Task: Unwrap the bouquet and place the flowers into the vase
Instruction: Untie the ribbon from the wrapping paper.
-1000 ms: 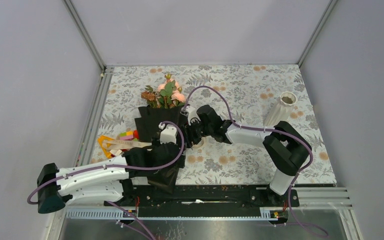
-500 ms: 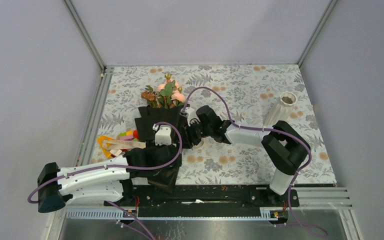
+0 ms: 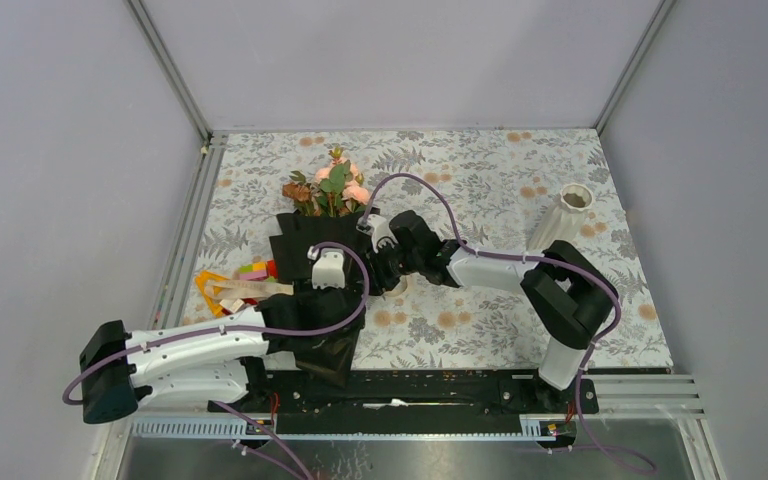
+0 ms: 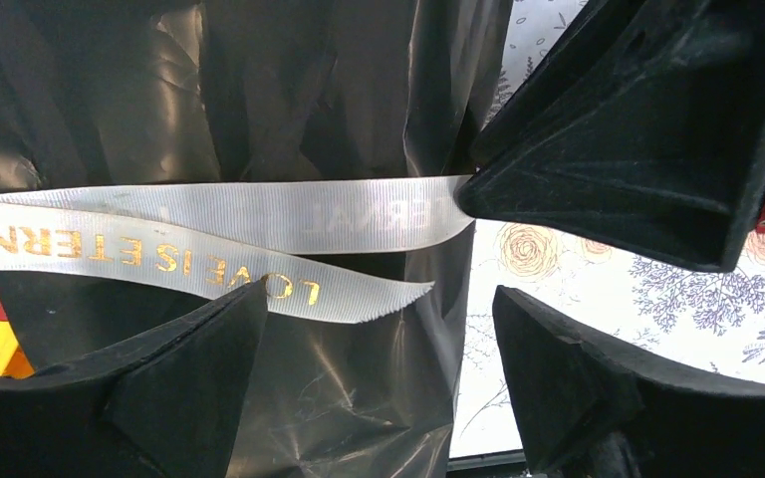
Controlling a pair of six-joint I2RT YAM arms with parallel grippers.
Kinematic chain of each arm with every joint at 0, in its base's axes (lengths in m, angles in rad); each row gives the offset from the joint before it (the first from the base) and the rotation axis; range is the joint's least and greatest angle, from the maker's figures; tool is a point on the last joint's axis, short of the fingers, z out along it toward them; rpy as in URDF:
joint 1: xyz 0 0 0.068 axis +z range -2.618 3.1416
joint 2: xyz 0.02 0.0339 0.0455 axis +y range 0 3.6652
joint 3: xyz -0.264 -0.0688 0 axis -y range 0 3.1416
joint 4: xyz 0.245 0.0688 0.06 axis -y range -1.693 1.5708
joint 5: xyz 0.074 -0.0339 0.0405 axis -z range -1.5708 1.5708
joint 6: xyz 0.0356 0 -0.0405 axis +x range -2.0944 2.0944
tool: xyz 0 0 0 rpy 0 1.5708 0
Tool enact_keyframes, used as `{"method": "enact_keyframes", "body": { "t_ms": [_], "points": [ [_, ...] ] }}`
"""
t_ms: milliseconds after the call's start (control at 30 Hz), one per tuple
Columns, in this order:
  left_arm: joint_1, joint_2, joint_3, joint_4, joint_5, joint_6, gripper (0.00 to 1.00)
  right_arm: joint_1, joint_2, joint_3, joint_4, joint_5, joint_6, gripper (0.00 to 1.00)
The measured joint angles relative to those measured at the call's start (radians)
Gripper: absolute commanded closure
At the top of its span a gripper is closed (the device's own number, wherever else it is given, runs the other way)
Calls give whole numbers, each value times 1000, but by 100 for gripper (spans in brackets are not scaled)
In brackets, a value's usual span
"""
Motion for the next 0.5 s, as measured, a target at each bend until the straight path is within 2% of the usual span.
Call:
{"method": "enact_keyframes", "body": {
  "t_ms": [167, 500],
  "points": [
    [25, 1, -12, 29, 0, 3, 27, 1, 8, 6, -2, 0, 0, 69],
    [49, 48, -18, 55, -6, 11, 49, 8, 9, 12, -5, -1, -4, 78]
  ]
}}
